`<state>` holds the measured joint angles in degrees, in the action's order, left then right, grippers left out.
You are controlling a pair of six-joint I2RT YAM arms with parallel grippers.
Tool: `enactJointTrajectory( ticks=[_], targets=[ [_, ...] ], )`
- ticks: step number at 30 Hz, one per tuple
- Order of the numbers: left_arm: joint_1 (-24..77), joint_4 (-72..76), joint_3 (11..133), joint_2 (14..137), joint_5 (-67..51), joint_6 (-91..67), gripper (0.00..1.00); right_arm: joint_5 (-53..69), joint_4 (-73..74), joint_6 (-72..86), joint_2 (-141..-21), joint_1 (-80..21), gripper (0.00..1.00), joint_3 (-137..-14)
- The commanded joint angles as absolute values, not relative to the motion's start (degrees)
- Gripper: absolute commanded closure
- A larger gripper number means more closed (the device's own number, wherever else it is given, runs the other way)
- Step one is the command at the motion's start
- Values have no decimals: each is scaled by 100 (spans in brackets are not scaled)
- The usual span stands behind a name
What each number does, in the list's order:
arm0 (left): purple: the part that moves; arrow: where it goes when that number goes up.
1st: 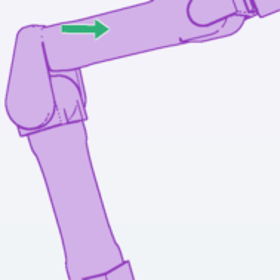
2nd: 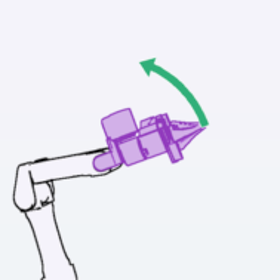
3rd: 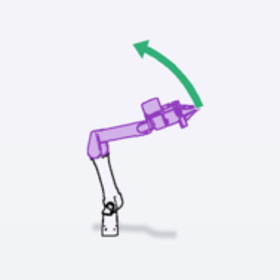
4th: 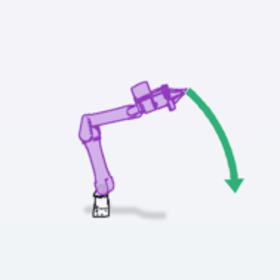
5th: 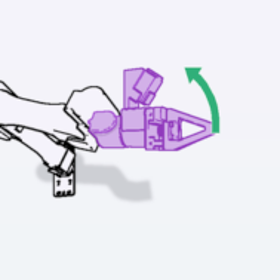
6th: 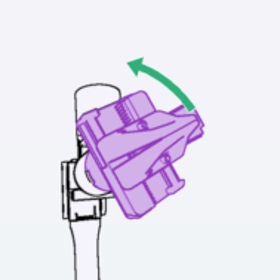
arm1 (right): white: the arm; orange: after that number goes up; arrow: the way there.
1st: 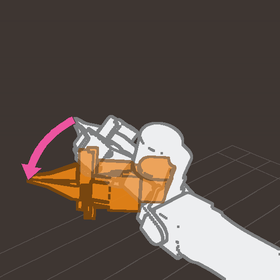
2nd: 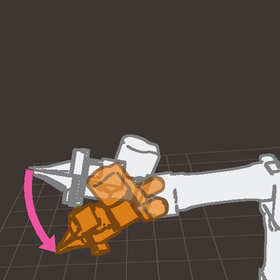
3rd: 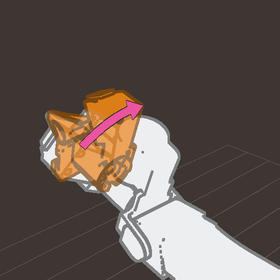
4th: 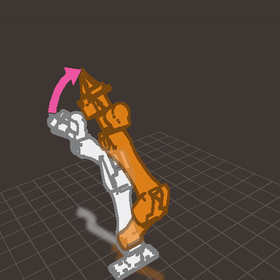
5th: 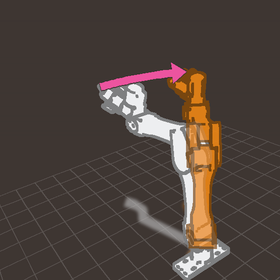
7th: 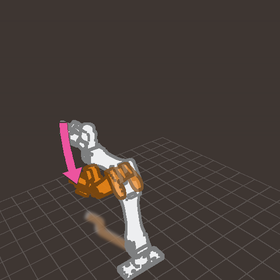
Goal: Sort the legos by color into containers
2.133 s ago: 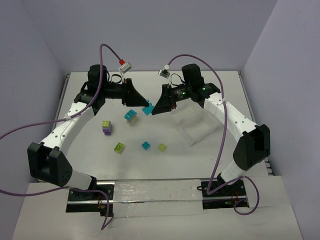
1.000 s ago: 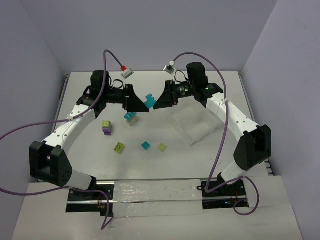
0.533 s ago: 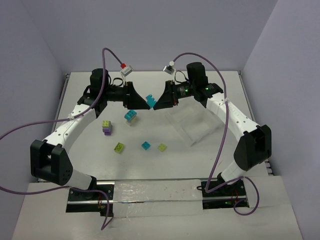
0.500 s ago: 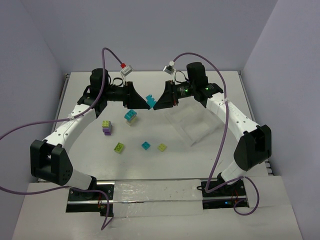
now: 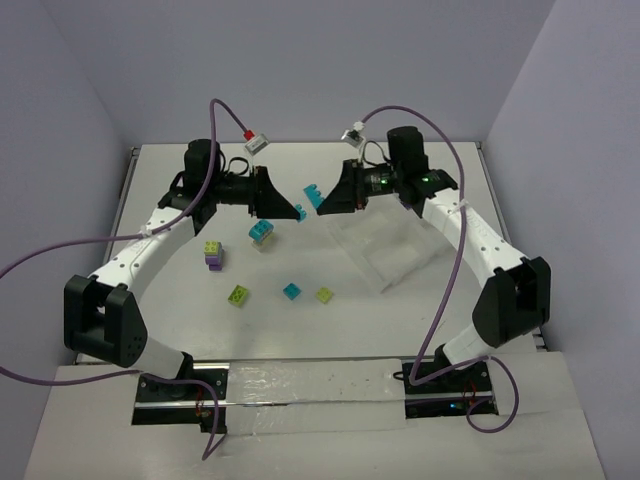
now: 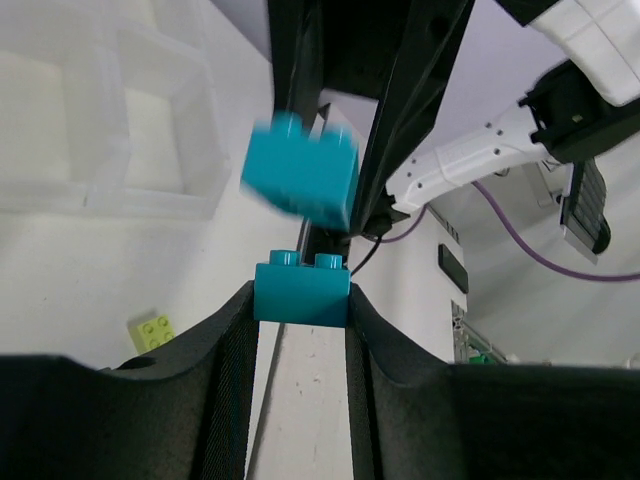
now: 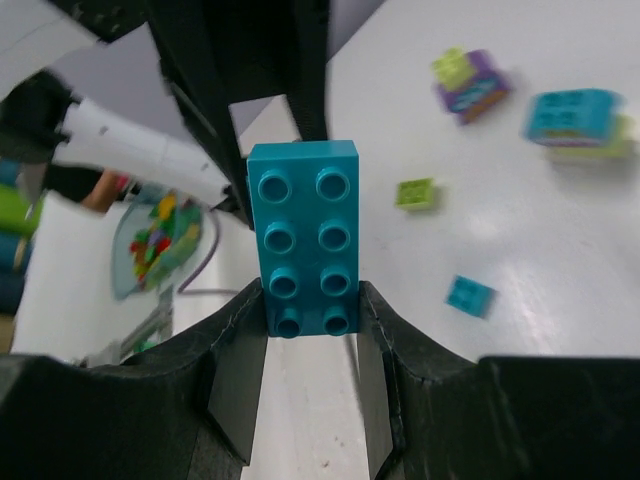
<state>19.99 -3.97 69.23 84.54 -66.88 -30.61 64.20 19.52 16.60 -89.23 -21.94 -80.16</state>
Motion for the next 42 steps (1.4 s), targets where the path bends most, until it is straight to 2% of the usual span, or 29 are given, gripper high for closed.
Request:
enactJointTrajectory(
  ticks=[1, 5, 8, 10, 18, 20, 24, 26, 28, 31, 33, 39, 42],
  targets=[
    [2009, -553, 6795, 8668, -6353, -2948, 100, 5482, 1297, 2293, -8299, -1490, 100, -7569],
    [2004, -101, 6667, 8728, -6147, -3349, 100, 4551, 926, 2819, -8038, -1027, 100, -7115],
    [2004, -68, 6697, 8780, -6011, -3434, 100, 2515, 2021, 2666, -8191, -976, 100, -7341],
    [2004, -125, 6745, 8796, -5844, -3461, 100, 1790, 2488, 2527, -8397, -960, 100, -7444],
    [2017, -184, 6721, 8736, -5496, -3553, 100, 862, 3020, 2347, -9043, -1017, 100, -7591],
    [2016, -214, 6718, 8724, -5408, -3563, 100, 894, 3093, 2353, -9289, -1035, 97, -7694],
    [2035, -303, 6773, 8723, -5174, -3596, 100, 775, 3121, 2319, -9570, -1236, 83, -7812],
    [2068, -342, 6818, 8755, -5083, -3602, 100, 720, 3129, 2313, -9691, -1338, 63, -7869],
    [2141, -449, 6943, 8827, -4957, -3588, 100, 725, 3148, 2320, -9792, -1392, 35, -7929],
    [2243, -538, 7131, 8950, -4805, -3595, 100, 578, 3216, 2347, -9842, -1486, 14, -7998],
    [2338, -615, 7268, 9070, -4694, -3586, 100, 484, 3217, 2364, -9756, -1529, 10, -7998],
    [2628, -773, 7716, 9395, -4316, -3622, 100, 51, 3217, 2463, -9151, -1529, 10, -7910],
    [2954, -865, 8202, 9845, -3919, -3796, 100, -590, 3058, 2602, -8373, -1509, 10, -7584]
  ],
)
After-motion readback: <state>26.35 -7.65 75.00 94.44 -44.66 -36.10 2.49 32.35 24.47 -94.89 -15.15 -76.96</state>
